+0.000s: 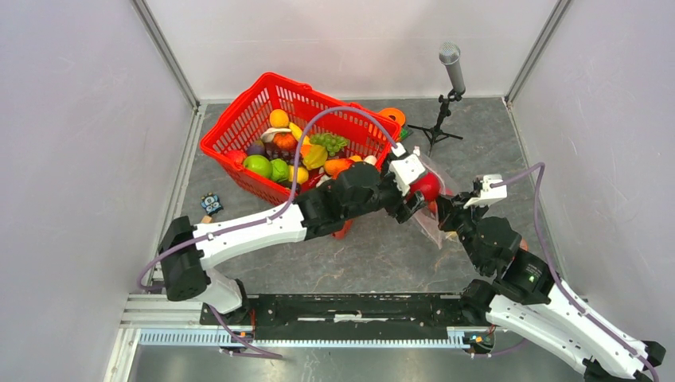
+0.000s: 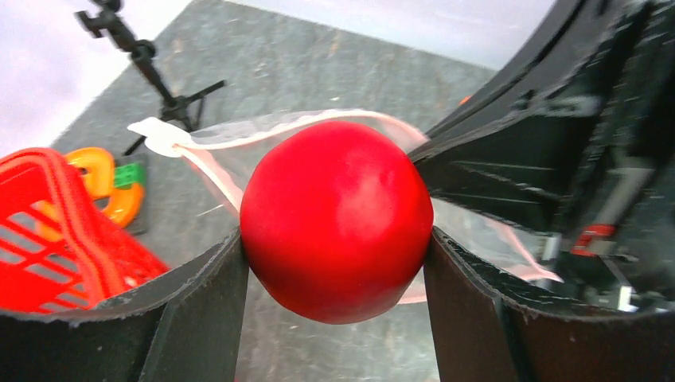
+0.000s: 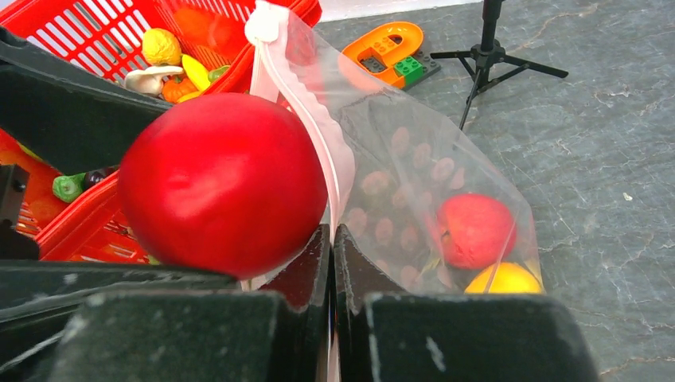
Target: Place the food in the zip-top bag and seal the zipper
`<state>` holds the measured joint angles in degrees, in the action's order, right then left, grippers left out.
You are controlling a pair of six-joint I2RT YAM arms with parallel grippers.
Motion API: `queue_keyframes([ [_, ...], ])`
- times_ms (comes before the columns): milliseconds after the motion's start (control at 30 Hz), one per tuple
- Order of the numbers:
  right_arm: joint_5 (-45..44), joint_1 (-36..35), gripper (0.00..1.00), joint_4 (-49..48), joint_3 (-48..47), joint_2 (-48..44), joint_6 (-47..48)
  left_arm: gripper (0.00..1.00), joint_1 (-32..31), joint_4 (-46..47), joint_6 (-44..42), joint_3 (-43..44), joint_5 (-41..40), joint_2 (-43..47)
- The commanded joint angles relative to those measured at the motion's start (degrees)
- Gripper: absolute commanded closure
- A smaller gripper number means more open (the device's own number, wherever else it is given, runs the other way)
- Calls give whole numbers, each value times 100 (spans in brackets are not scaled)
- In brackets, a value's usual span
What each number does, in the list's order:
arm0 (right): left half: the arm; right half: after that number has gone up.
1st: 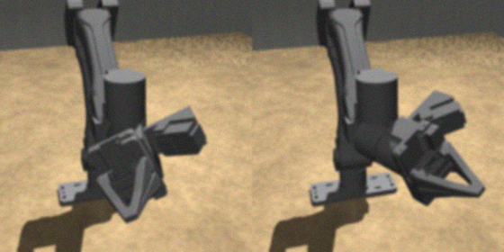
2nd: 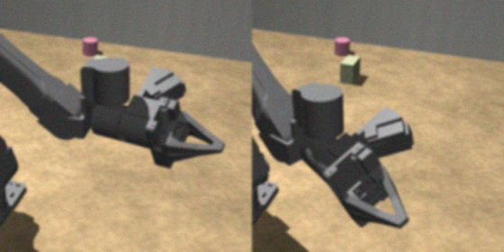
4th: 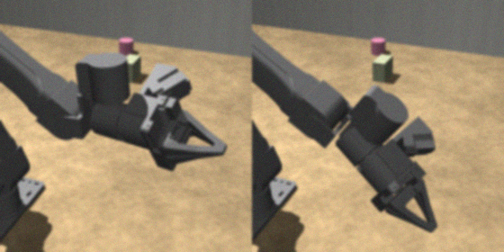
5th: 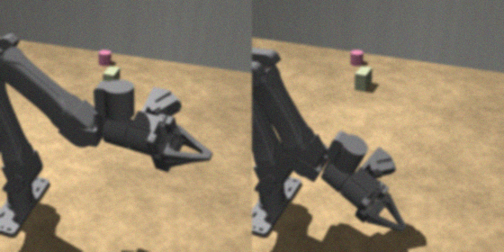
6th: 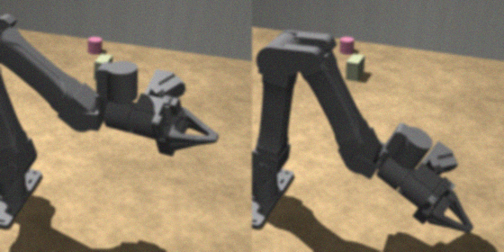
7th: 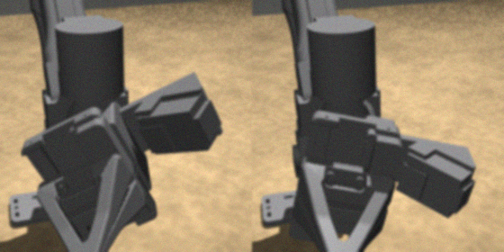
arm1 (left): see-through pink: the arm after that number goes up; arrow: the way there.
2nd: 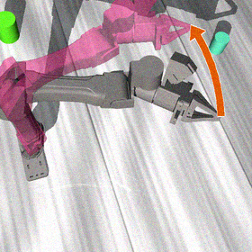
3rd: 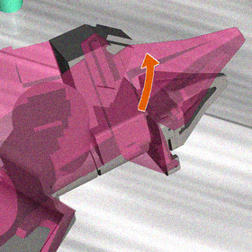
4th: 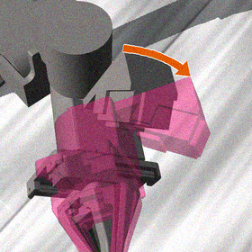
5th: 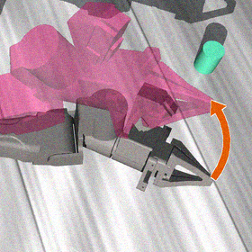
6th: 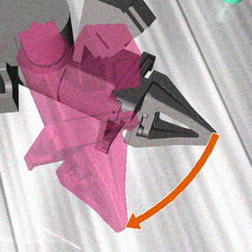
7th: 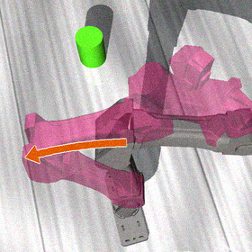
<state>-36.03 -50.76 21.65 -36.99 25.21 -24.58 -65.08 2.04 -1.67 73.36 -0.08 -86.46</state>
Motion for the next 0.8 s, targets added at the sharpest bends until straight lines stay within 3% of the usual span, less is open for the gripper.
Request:
queue_keyframes([
  [0,252,-33,95,-321,-205,-110,-32,62,-179,-176,-1235,252,-1148,-271],
  [333,367,-32,95,-444,-212,-105,-45,56,-286,-425,-1432,576,-1462,-560],
  [567,346,-30,95,-485,-227,10,-38,48,-305,-409,-1151,842,-1185,-674],
  [700,303,-30,95,-471,-274,31,-94,39,-308,-450,-1018,949,-1288,-862],
  [767,268,-32,95,-481,-258,14,-139,26,-306,-625,-947,1066,-1223,-933],
])
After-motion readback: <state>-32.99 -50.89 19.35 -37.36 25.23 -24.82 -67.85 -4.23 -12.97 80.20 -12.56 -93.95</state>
